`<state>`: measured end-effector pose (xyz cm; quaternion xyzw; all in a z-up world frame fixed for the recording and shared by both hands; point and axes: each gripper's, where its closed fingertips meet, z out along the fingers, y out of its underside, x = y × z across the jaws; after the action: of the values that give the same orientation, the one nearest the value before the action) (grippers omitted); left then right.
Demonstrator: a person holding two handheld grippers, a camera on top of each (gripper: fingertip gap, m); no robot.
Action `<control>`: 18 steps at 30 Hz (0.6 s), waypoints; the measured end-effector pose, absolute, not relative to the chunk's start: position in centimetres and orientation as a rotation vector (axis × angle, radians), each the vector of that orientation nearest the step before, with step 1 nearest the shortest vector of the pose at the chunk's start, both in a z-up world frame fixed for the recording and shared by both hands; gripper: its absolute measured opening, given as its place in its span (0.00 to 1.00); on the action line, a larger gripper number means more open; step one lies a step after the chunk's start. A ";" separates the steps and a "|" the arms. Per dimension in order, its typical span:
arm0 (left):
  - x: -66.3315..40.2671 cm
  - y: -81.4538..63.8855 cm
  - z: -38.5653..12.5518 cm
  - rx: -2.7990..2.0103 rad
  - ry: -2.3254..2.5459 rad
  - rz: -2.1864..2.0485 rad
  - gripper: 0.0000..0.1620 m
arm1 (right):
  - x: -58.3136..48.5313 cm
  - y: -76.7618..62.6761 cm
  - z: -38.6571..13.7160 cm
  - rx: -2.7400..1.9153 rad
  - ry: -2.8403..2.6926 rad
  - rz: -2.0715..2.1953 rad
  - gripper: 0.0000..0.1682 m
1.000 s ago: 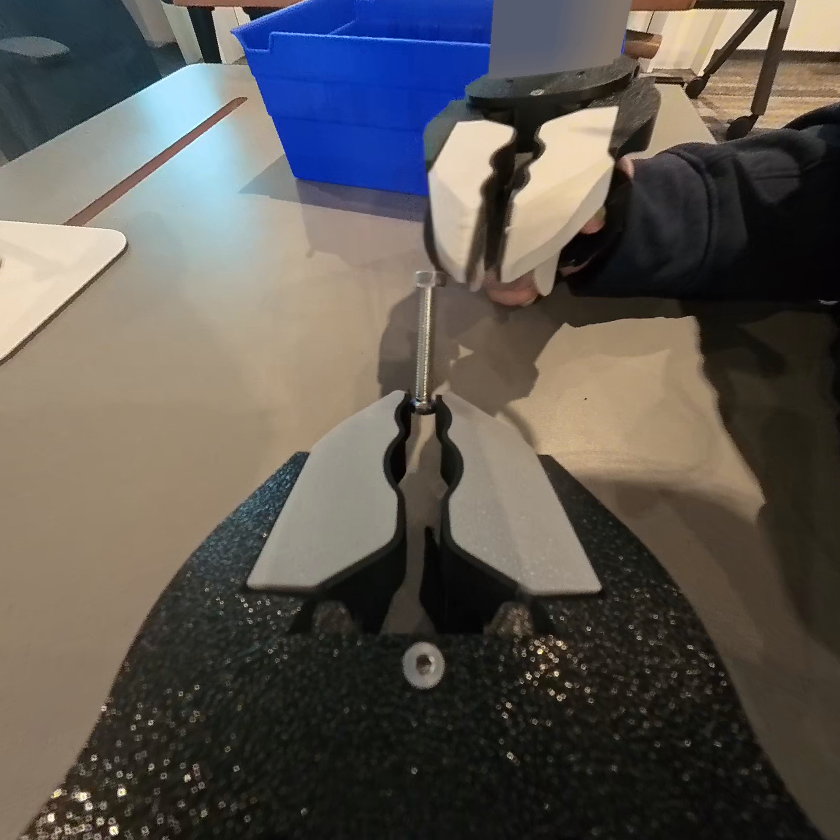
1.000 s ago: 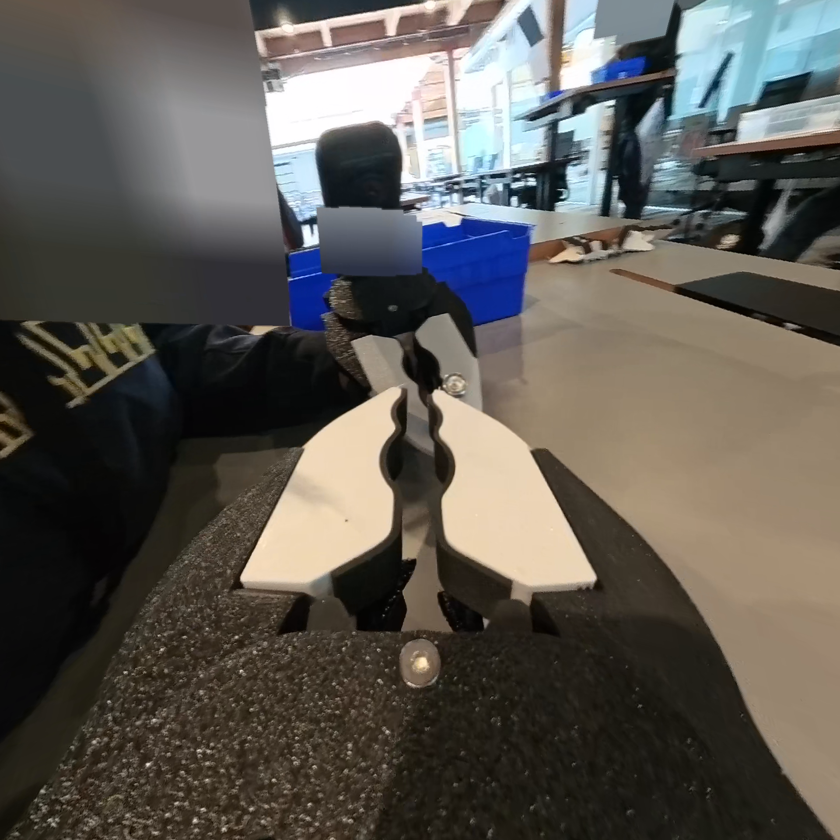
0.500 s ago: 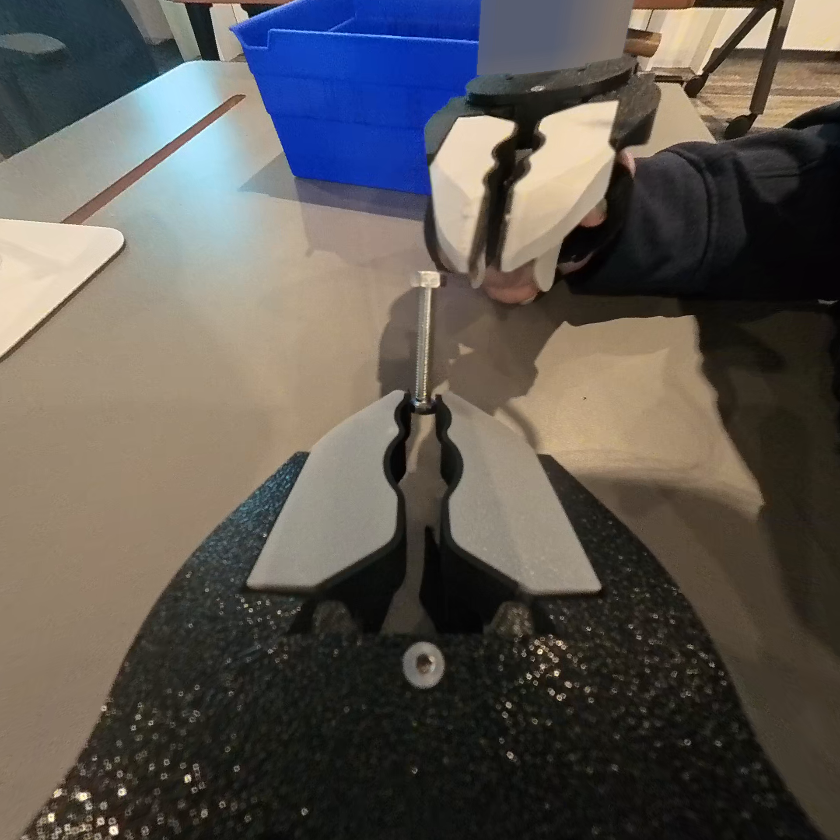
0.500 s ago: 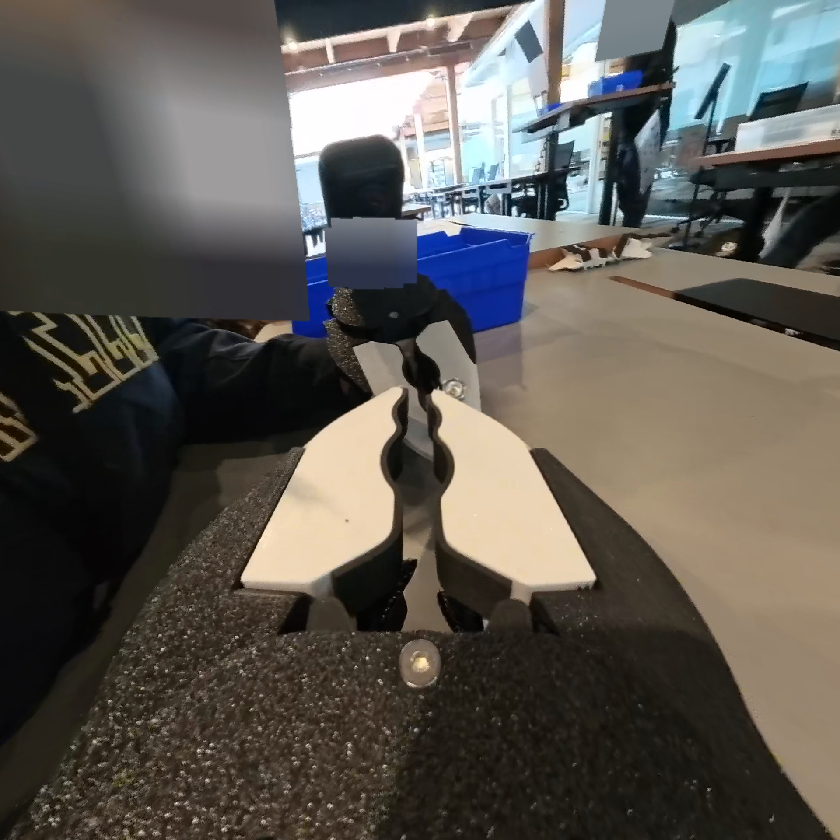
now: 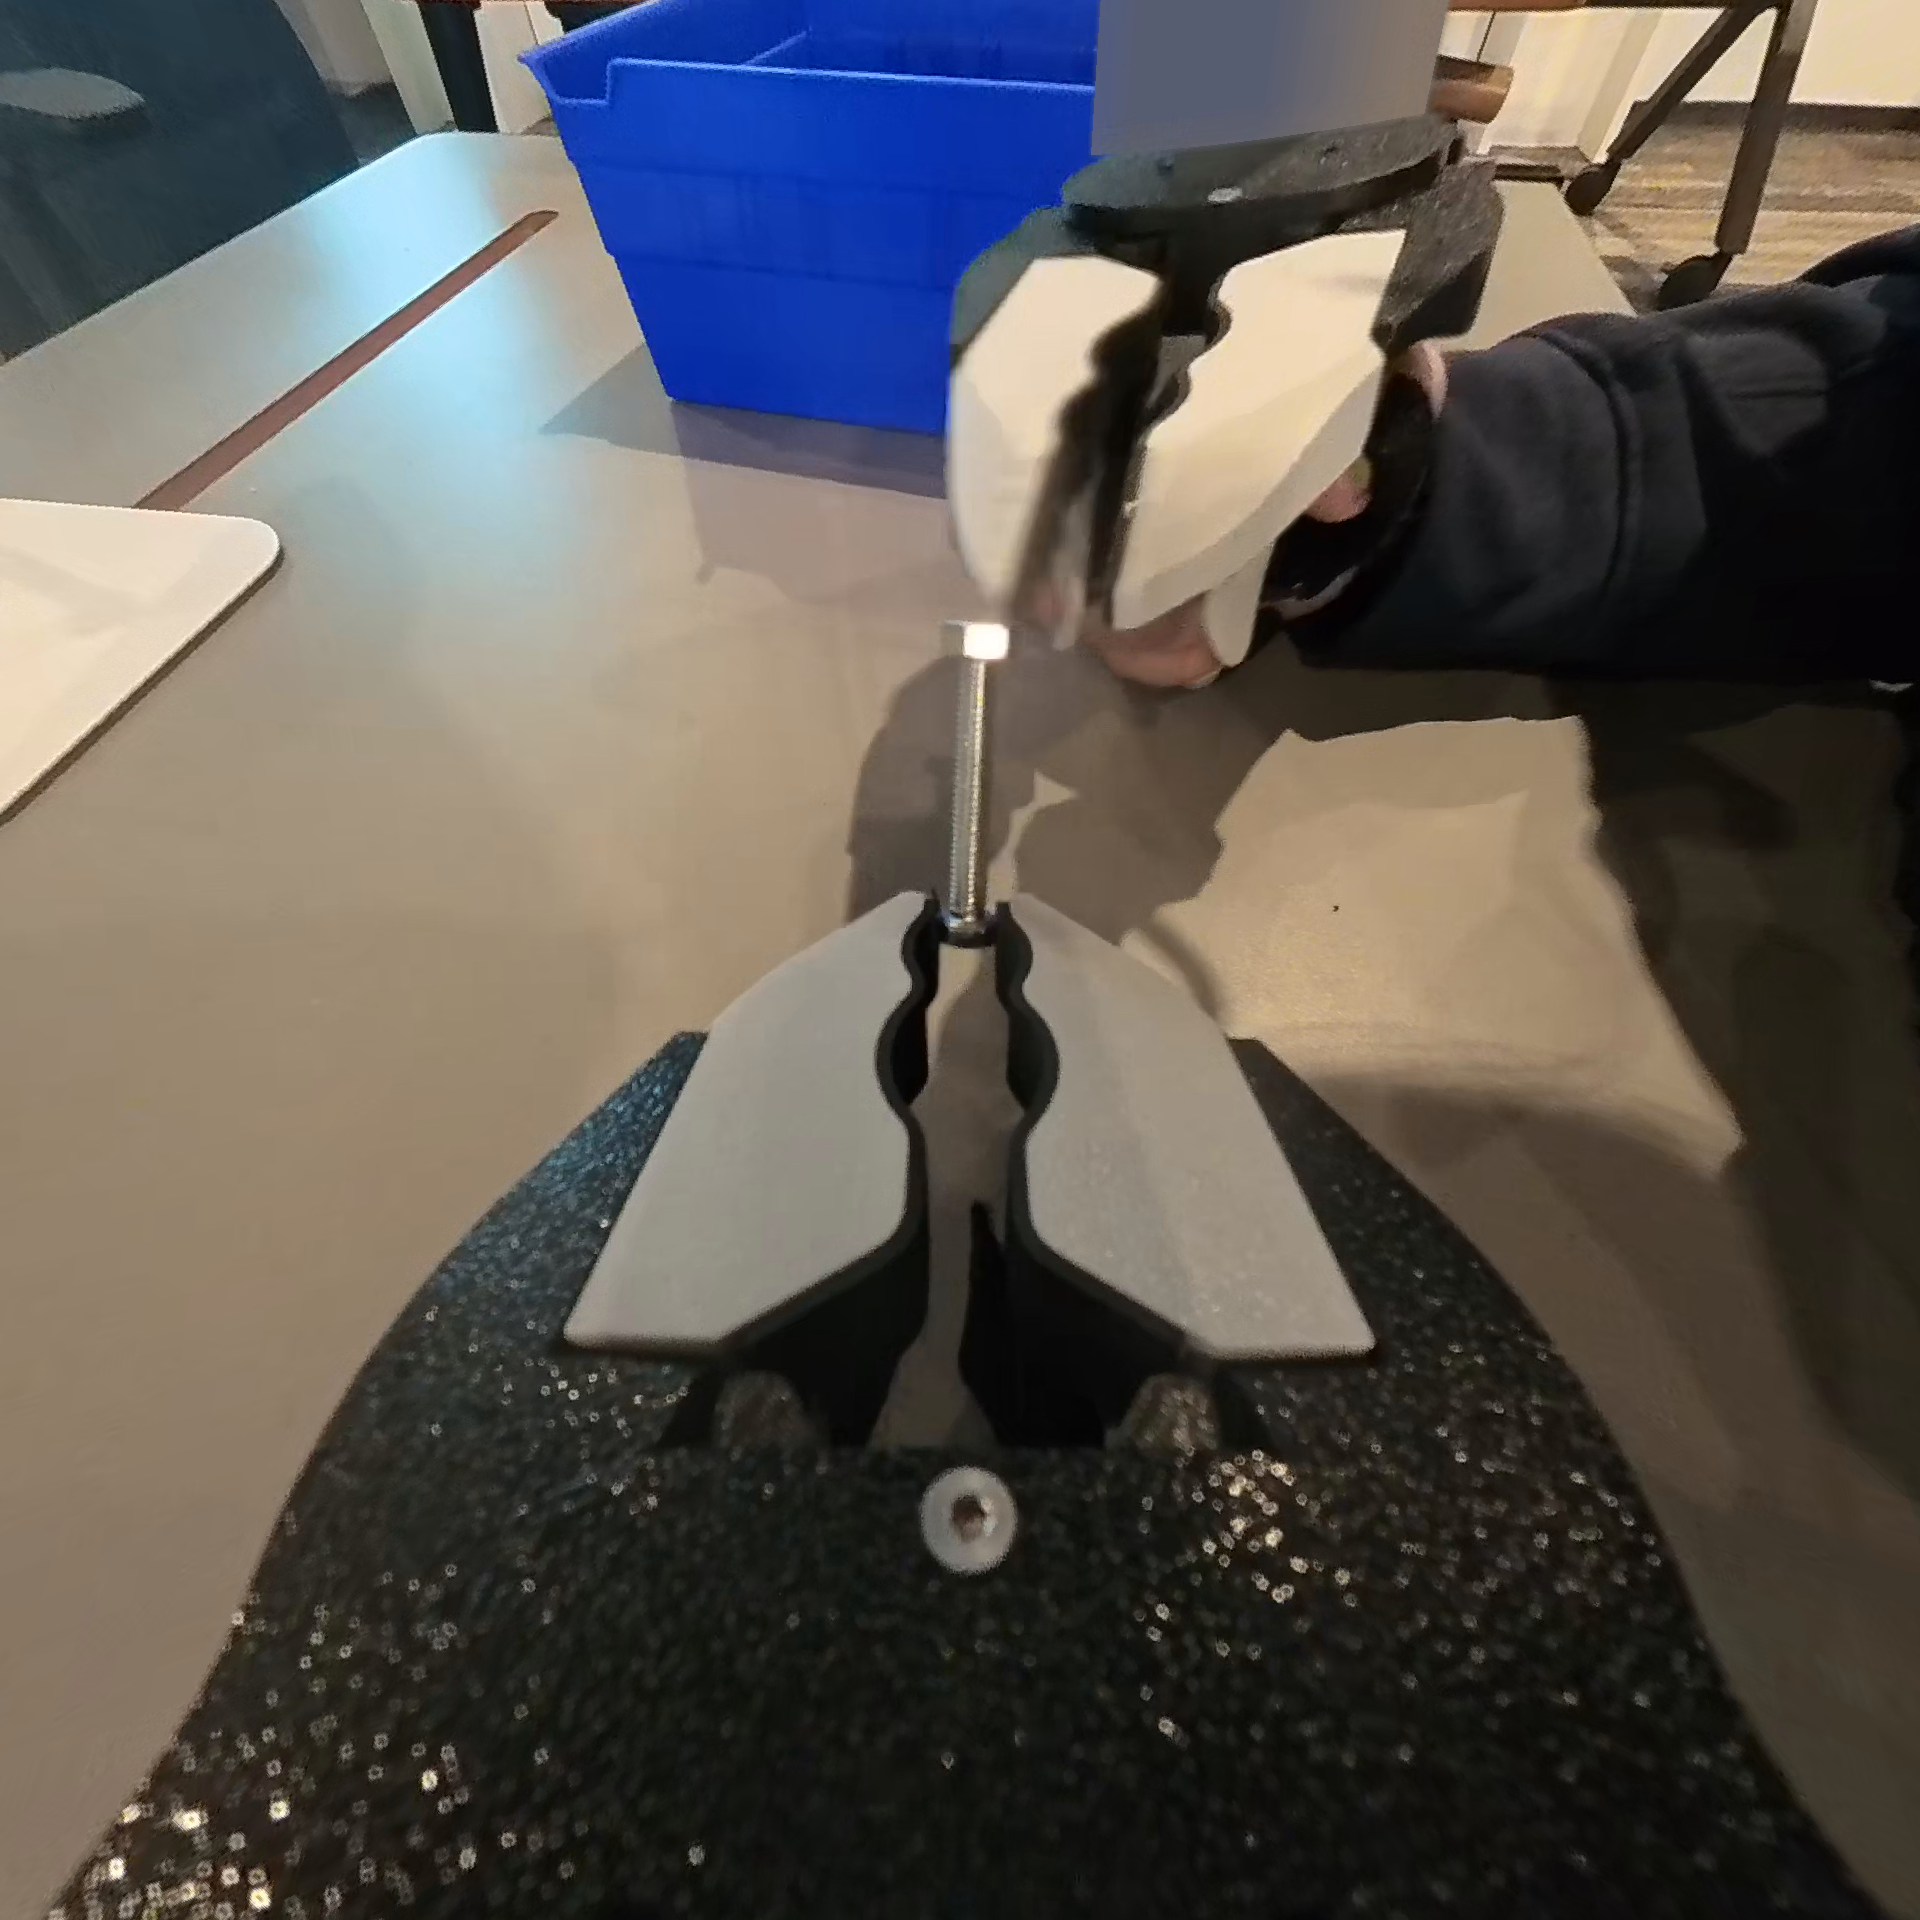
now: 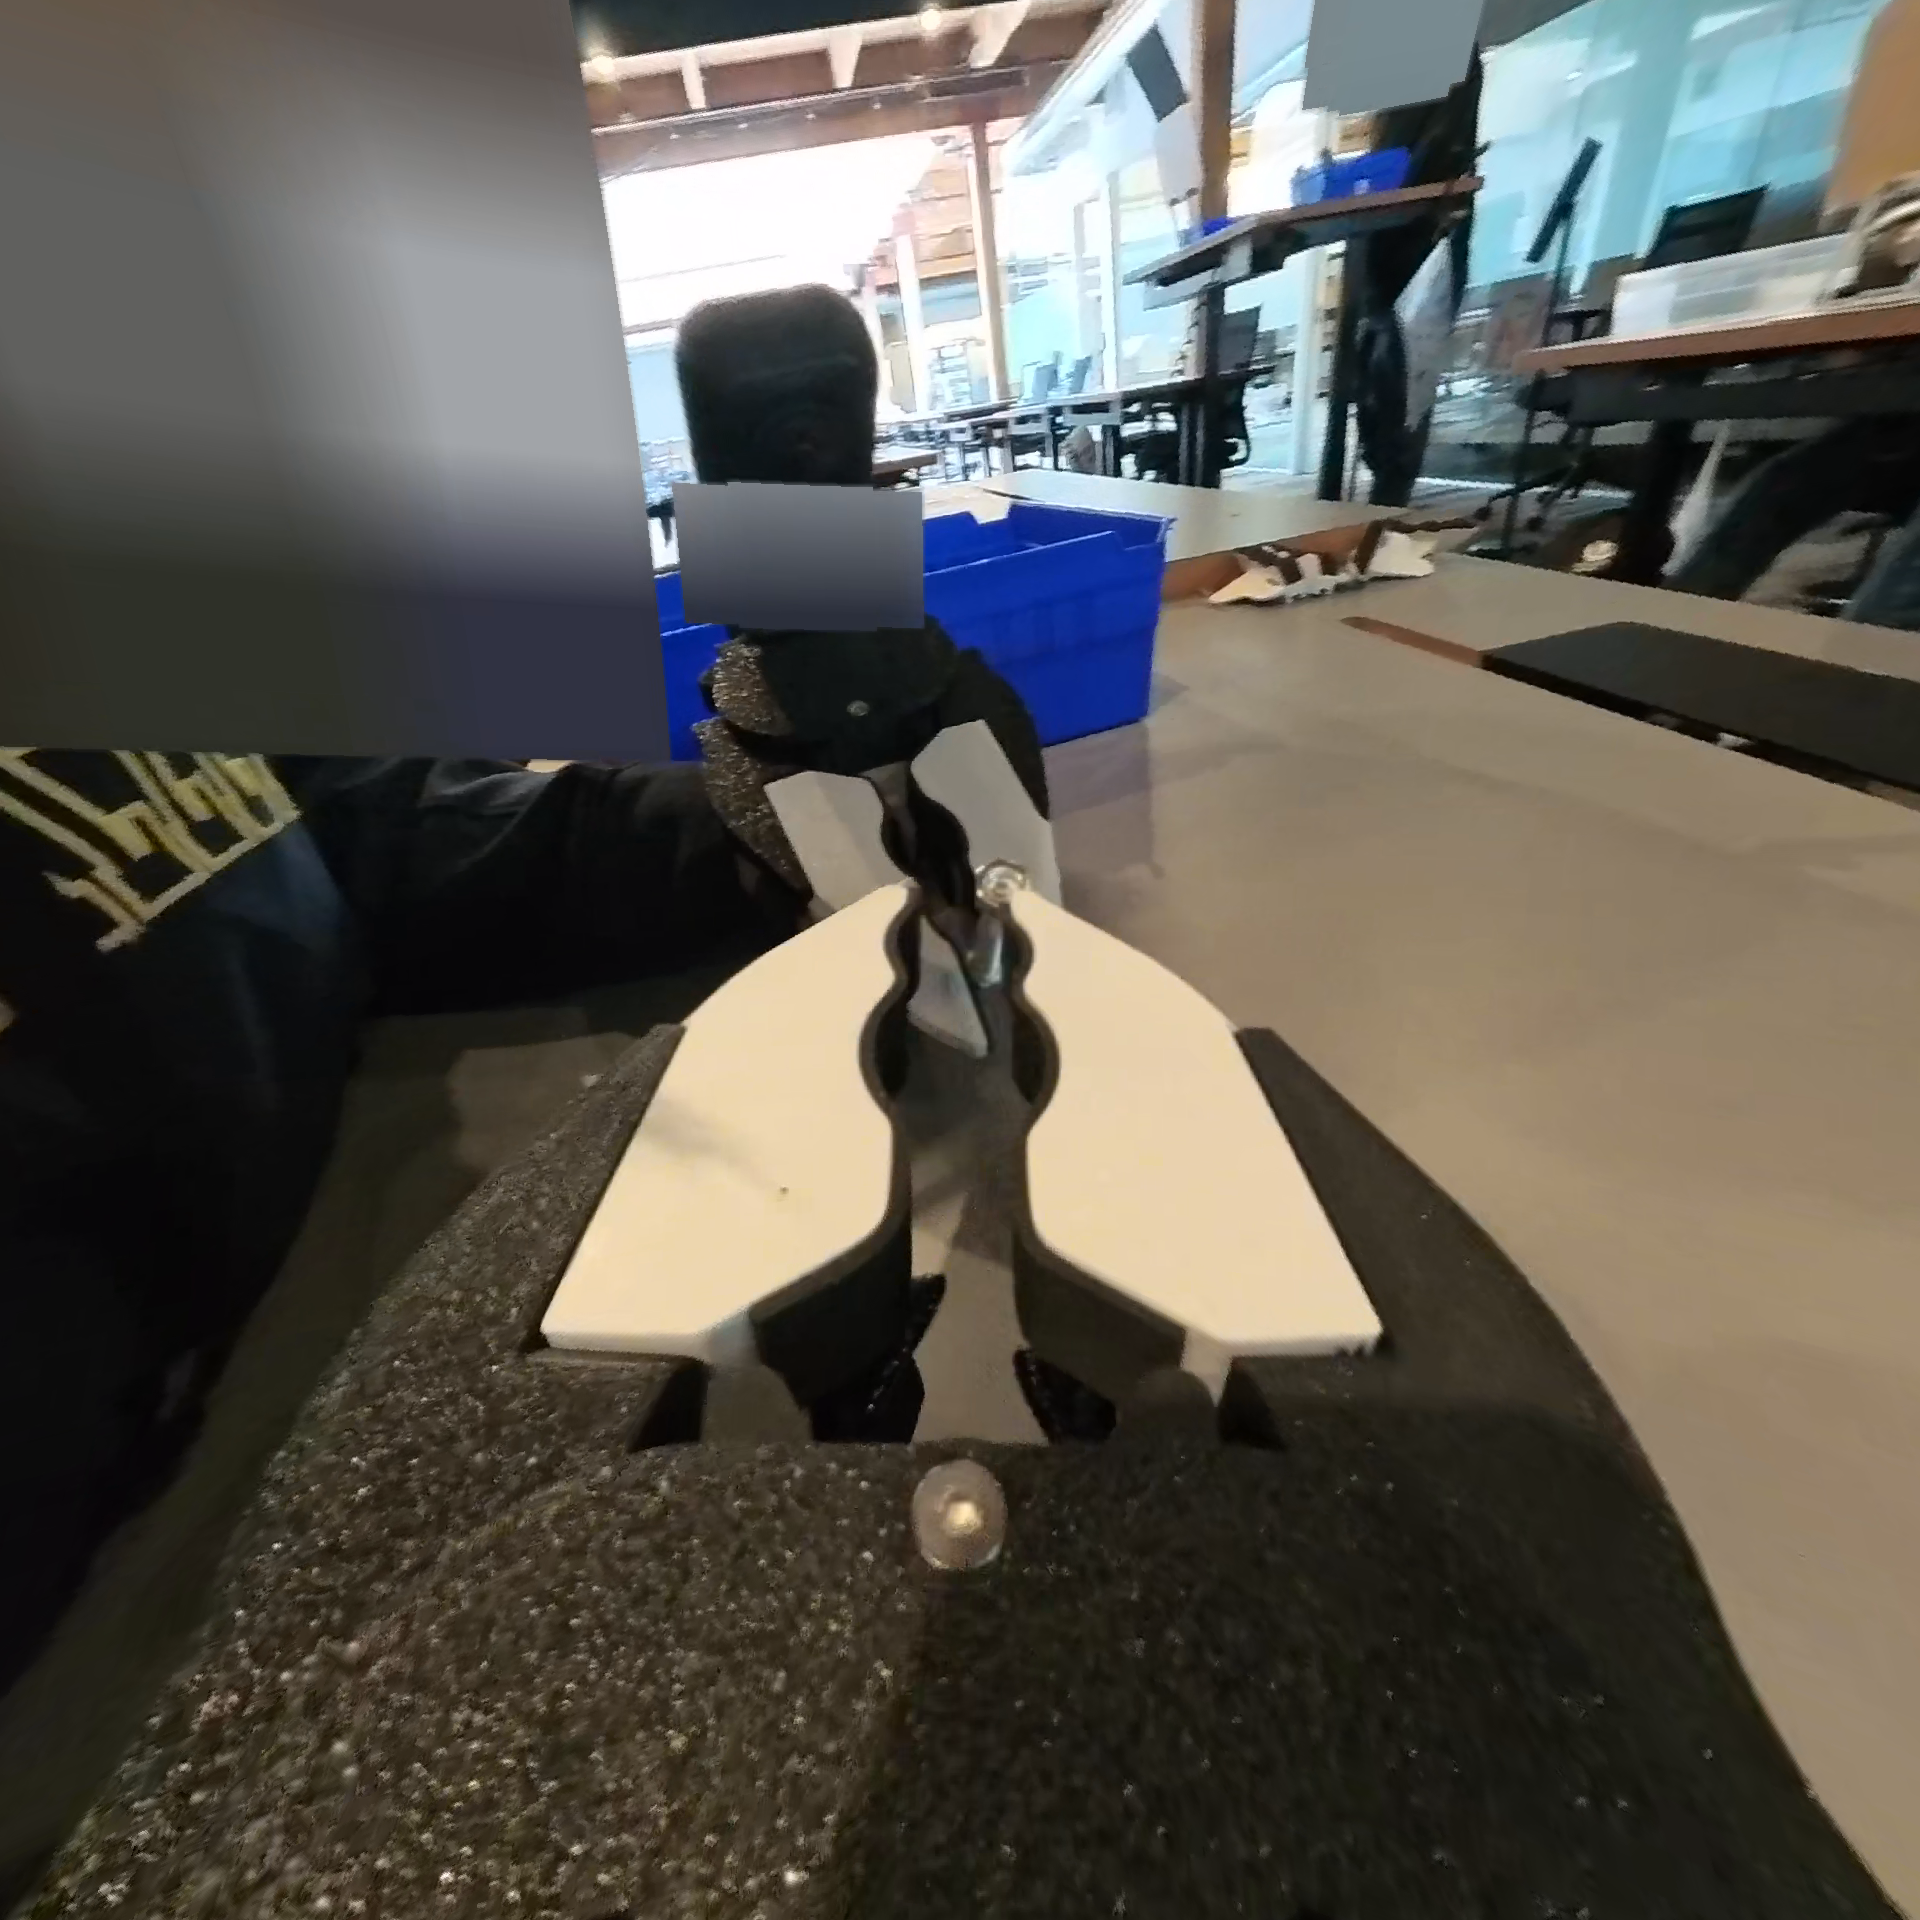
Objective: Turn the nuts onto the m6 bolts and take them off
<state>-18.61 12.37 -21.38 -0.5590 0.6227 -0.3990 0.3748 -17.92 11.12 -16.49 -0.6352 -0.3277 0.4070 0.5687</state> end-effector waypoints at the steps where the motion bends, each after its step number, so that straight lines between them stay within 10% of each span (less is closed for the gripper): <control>1: -18.6 12.4 -21.4 -1.431 1.594 -1.021 0.06 | -17.9 11.4 -16.6 -1.502 -0.757 0.935 0.11; 18: -18.6 12.4 -21.4 -1.436 1.592 -1.024 0.06 | -18.2 11.5 -16.7 -1.510 -0.772 0.875 0.13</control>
<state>-18.64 12.38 -21.39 -0.5606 0.6216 -0.3999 0.3734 -18.20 11.53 -16.75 -0.6455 -0.3299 0.3742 0.5784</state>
